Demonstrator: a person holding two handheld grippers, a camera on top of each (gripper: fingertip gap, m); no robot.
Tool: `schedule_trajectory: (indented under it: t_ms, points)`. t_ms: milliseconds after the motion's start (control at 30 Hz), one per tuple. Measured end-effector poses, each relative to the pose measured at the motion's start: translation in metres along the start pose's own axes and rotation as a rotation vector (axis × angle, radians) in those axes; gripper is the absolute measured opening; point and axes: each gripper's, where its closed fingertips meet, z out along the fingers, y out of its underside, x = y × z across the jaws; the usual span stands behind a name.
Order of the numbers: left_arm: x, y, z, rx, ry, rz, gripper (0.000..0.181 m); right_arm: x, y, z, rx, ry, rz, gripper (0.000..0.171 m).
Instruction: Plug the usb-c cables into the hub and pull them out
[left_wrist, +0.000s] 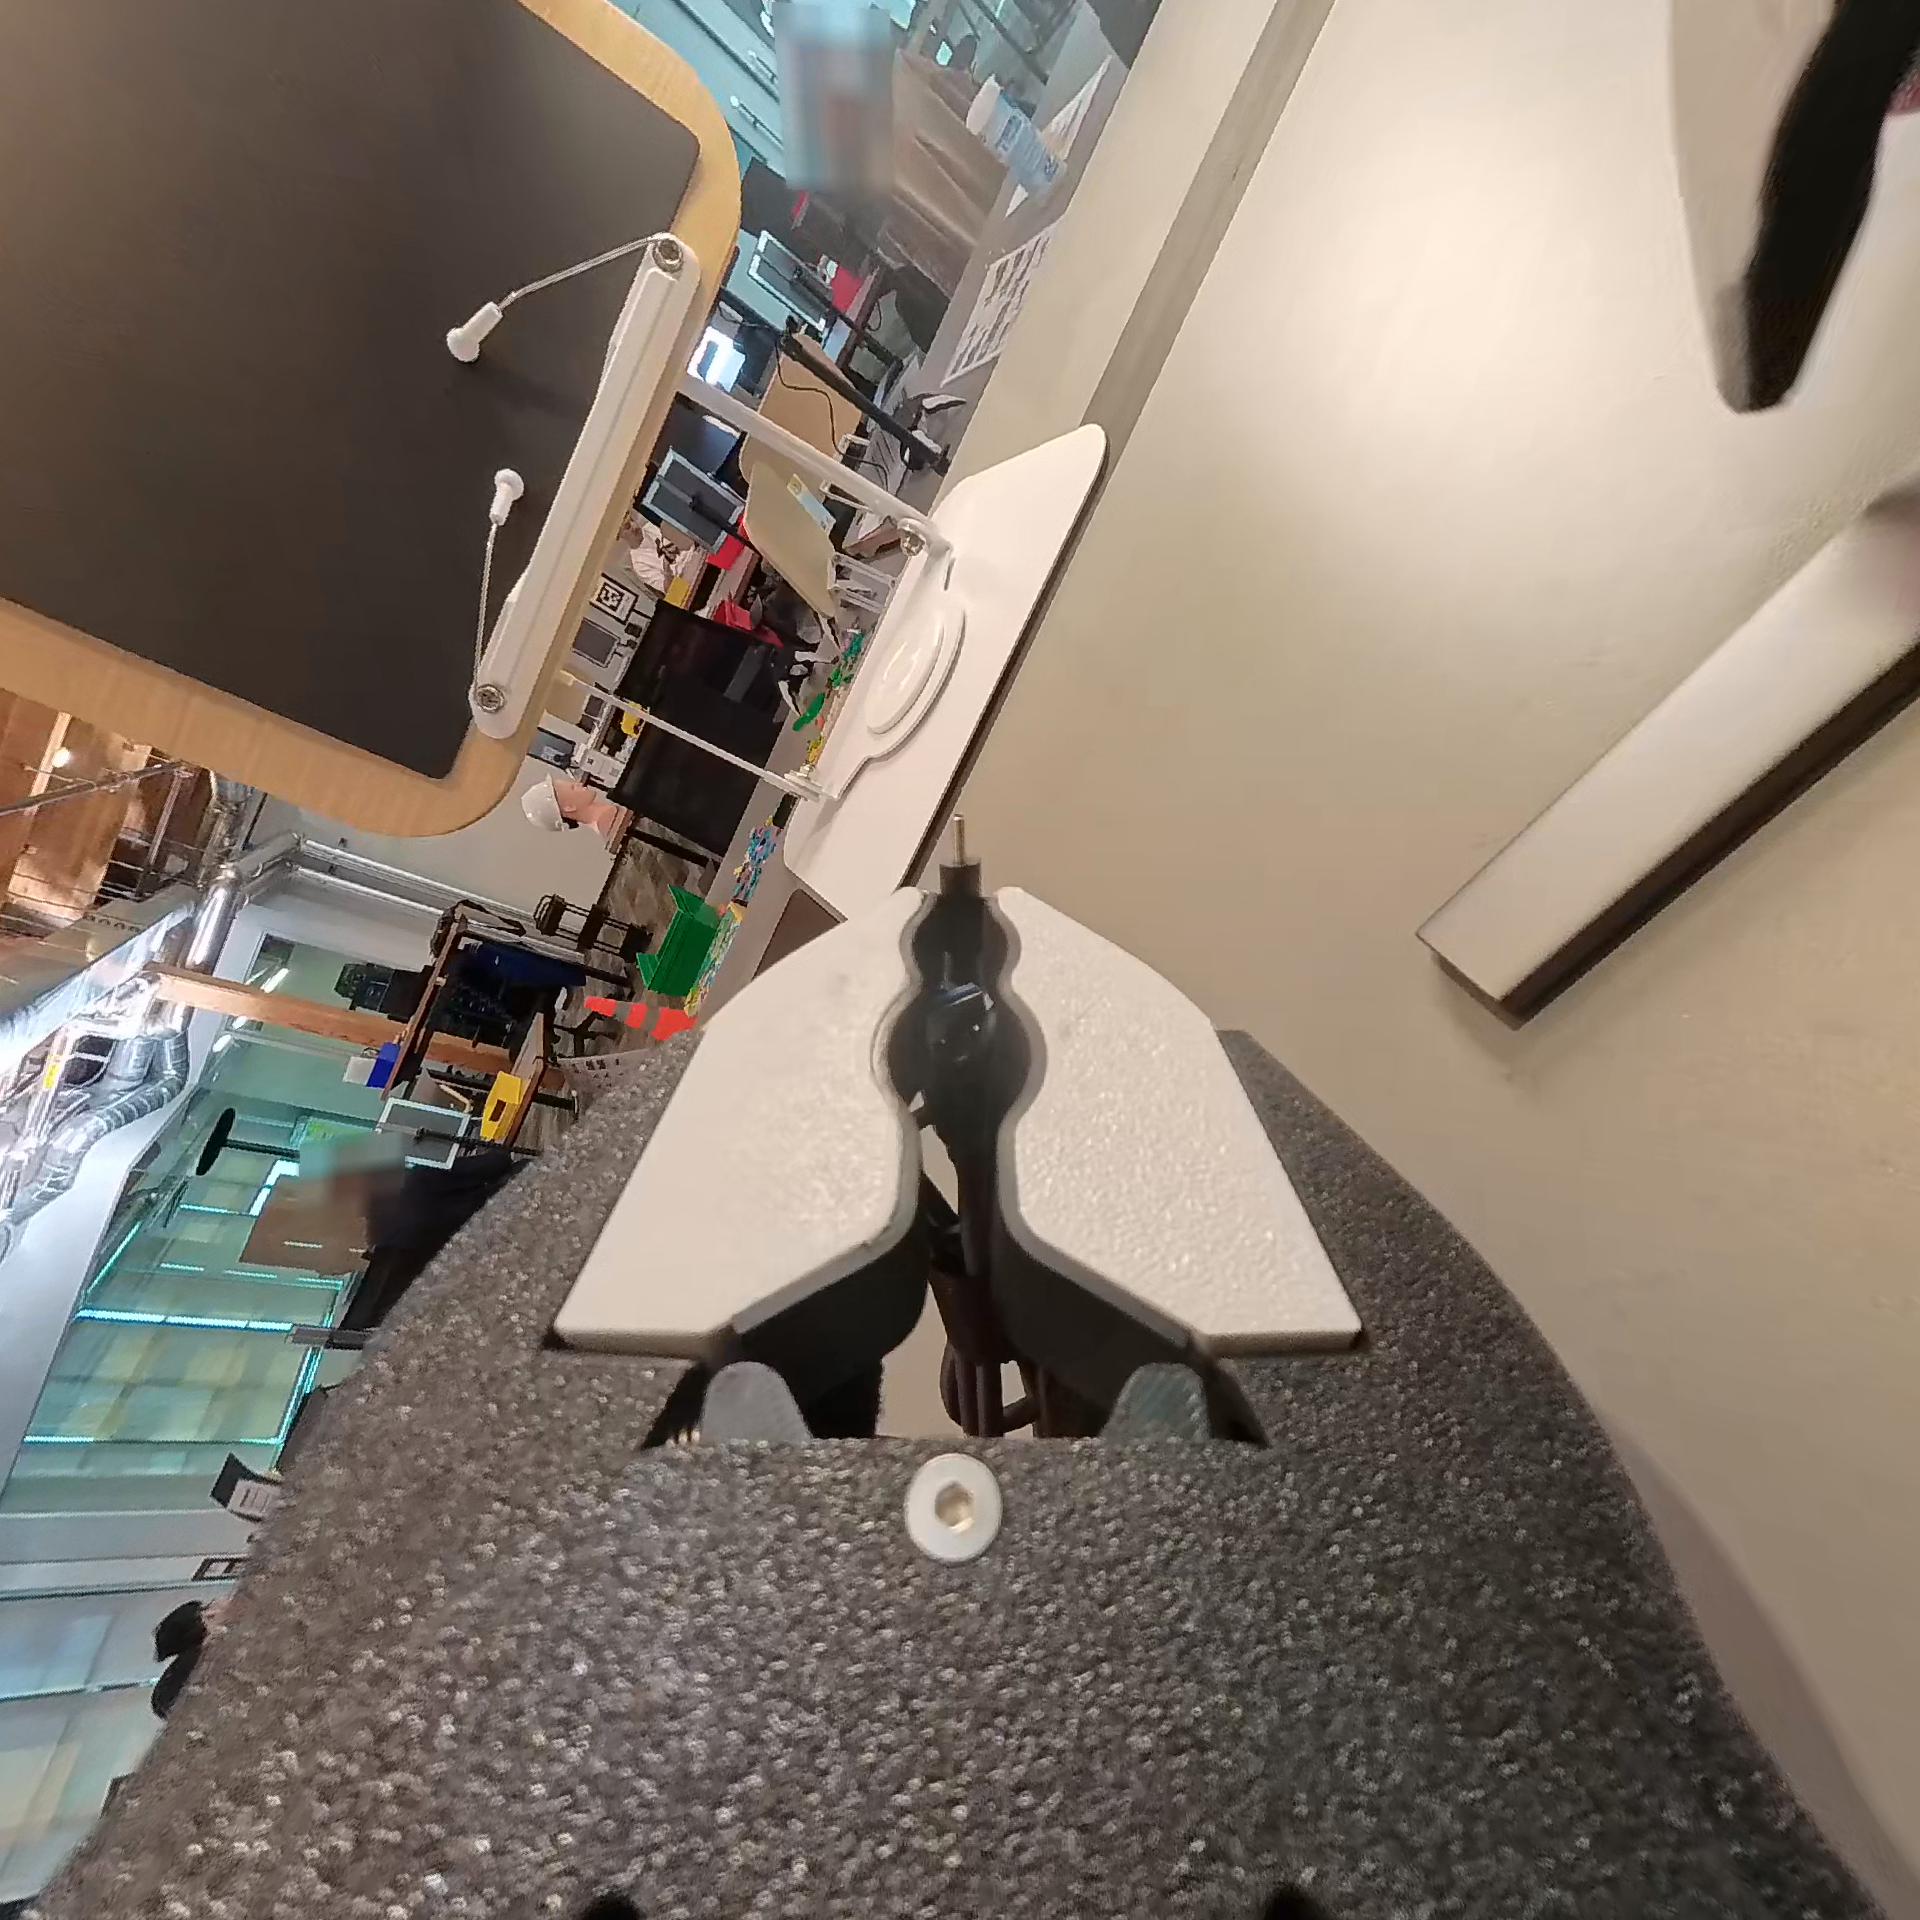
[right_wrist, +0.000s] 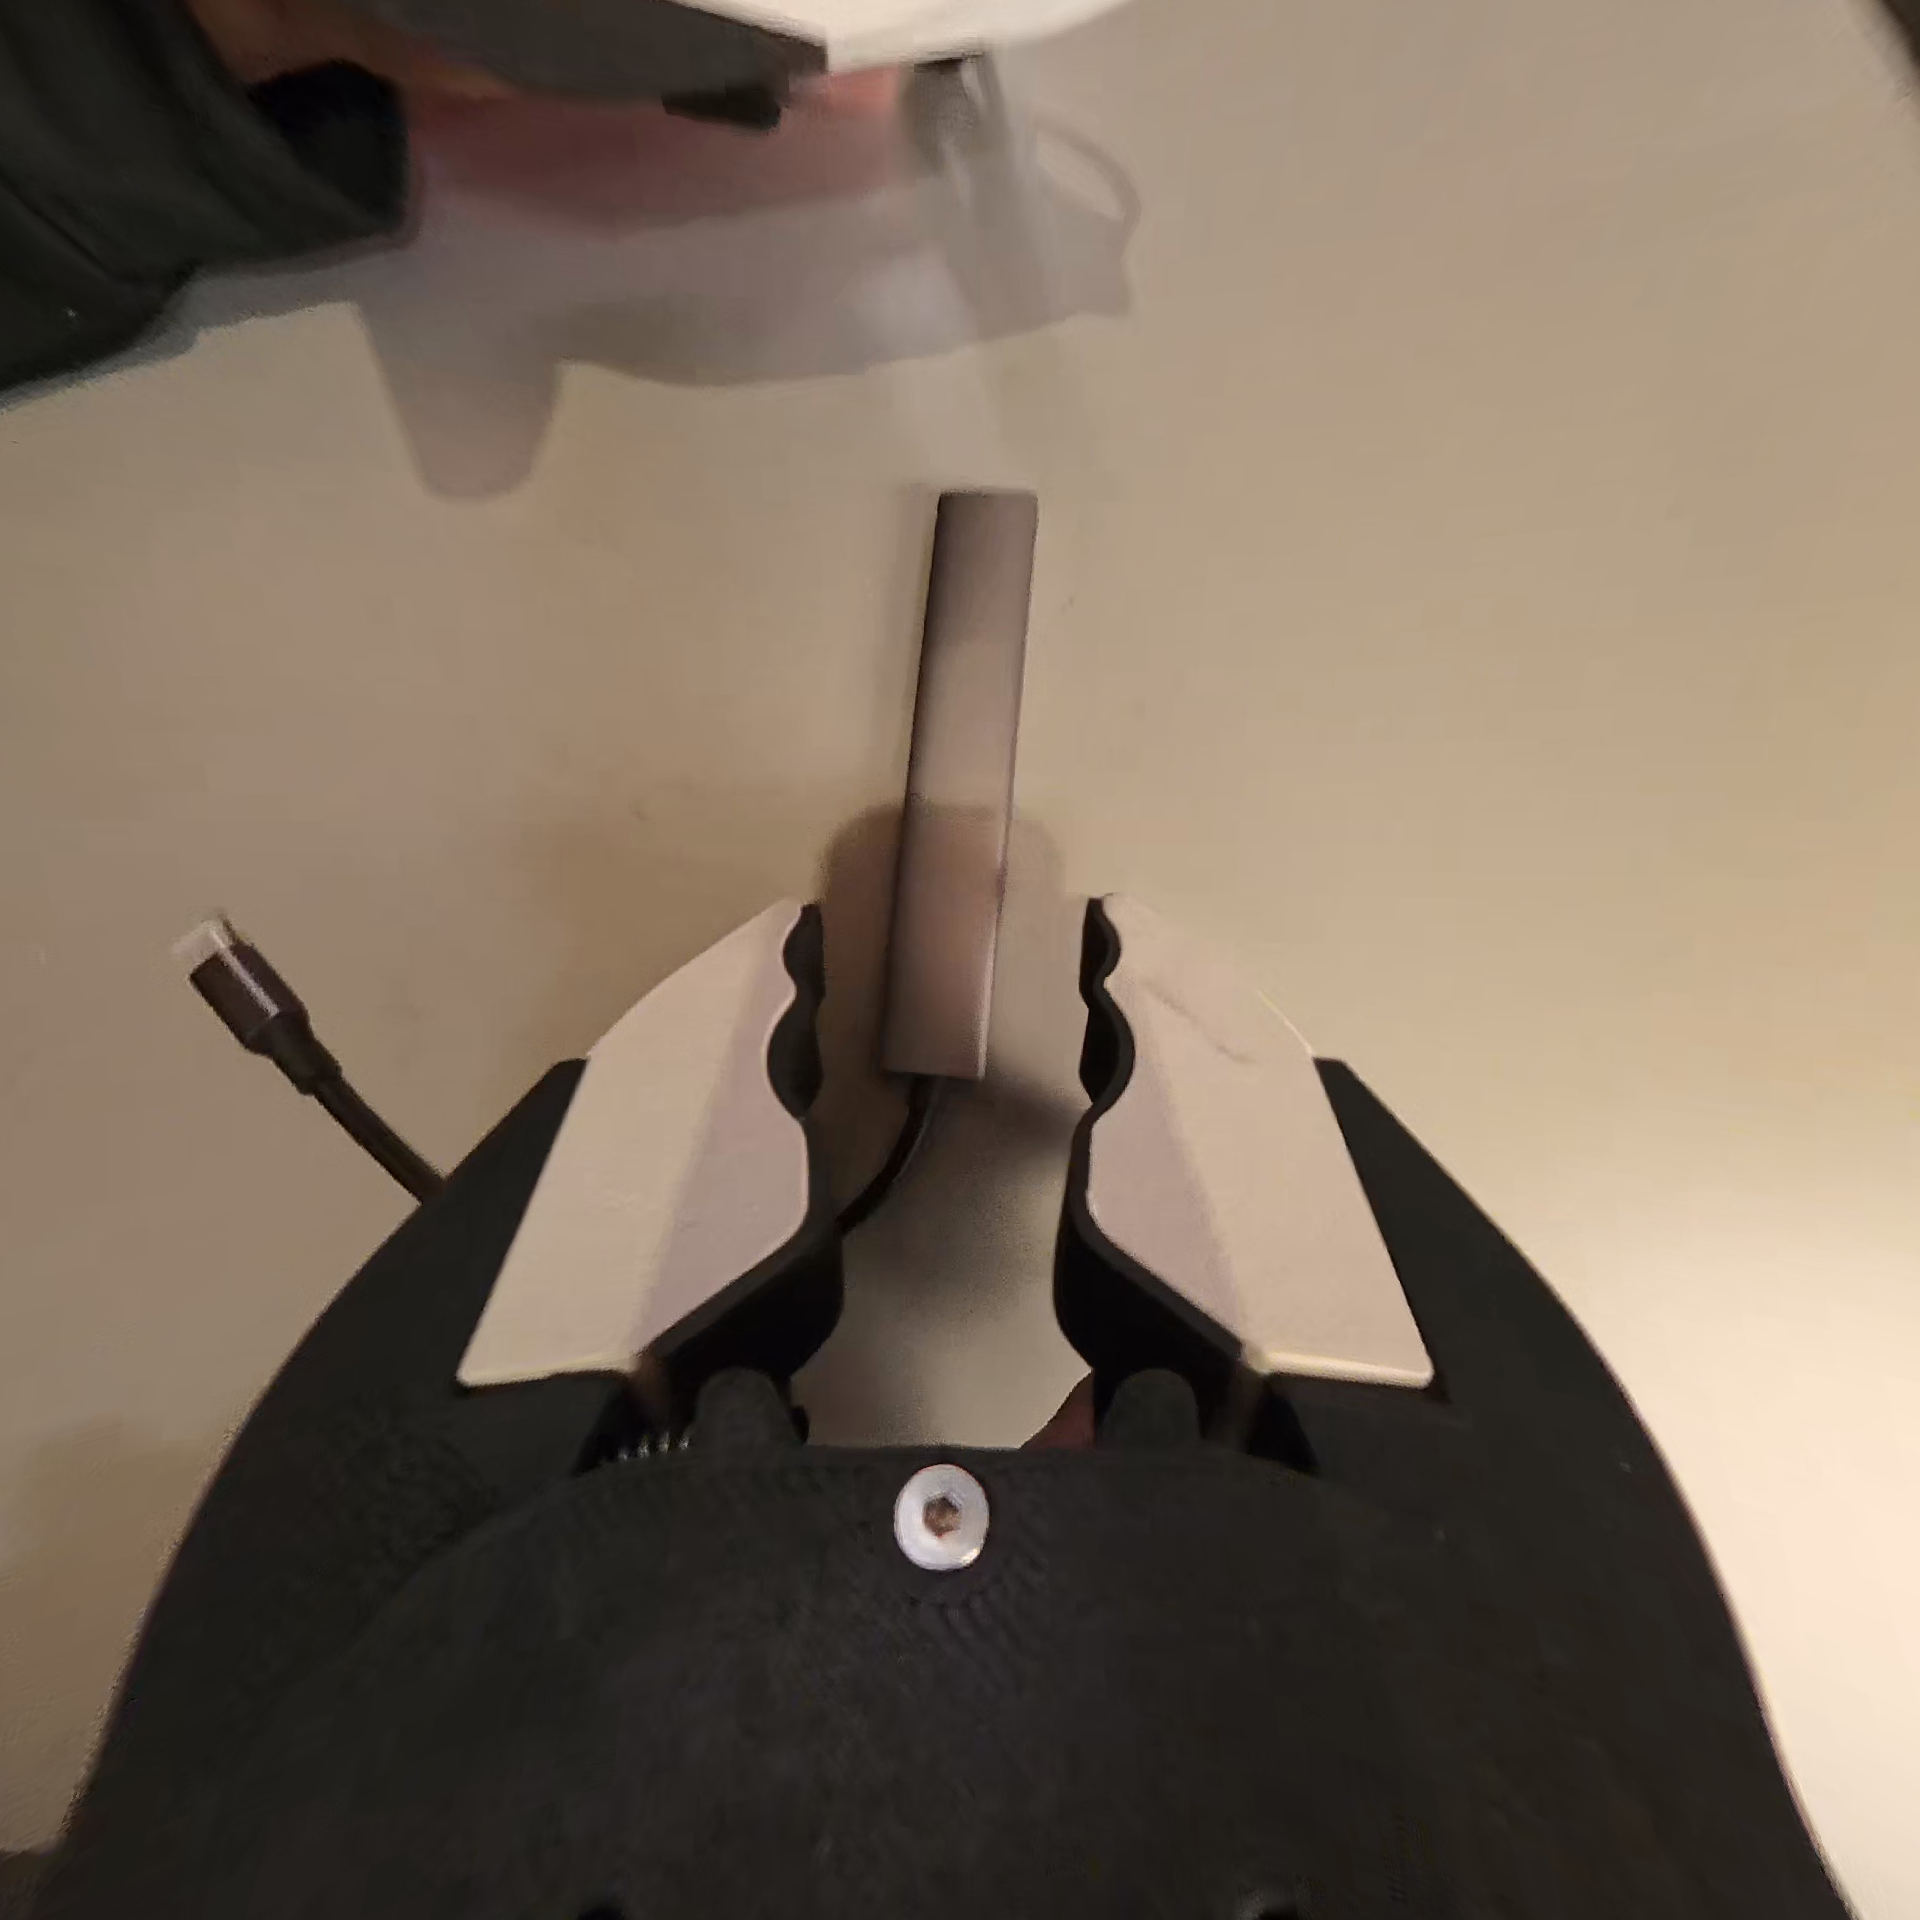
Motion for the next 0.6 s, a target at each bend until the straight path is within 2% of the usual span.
schedule_trajectory:
  t_ms: [67,133,300,467,600]
  points:
    - [0.001,0.0,0.0,0.005,0.009,0.007,0.007,-0.004,0.014,0.007,-0.102,0.006,-0.006,0.042]
    - [0.004,-0.001,0.0,0.01,0.021,0.02,0.007,-0.004,0.013,0.009,-0.112,0.046,-0.045,0.022]
    - [0.012,-0.003,-0.003,0.045,0.071,0.075,0.007,-0.004,0.008,0.009,-0.115,0.166,-0.316,0.022]
    - [0.019,-0.008,-0.009,0.107,0.123,0.123,0.008,-0.01,-0.012,-0.001,-0.008,0.389,-0.735,0.022]
    - [0.027,-0.019,-0.017,0.179,0.167,0.139,0.008,-0.005,-0.017,-0.016,-0.048,0.586,-0.979,0.022]
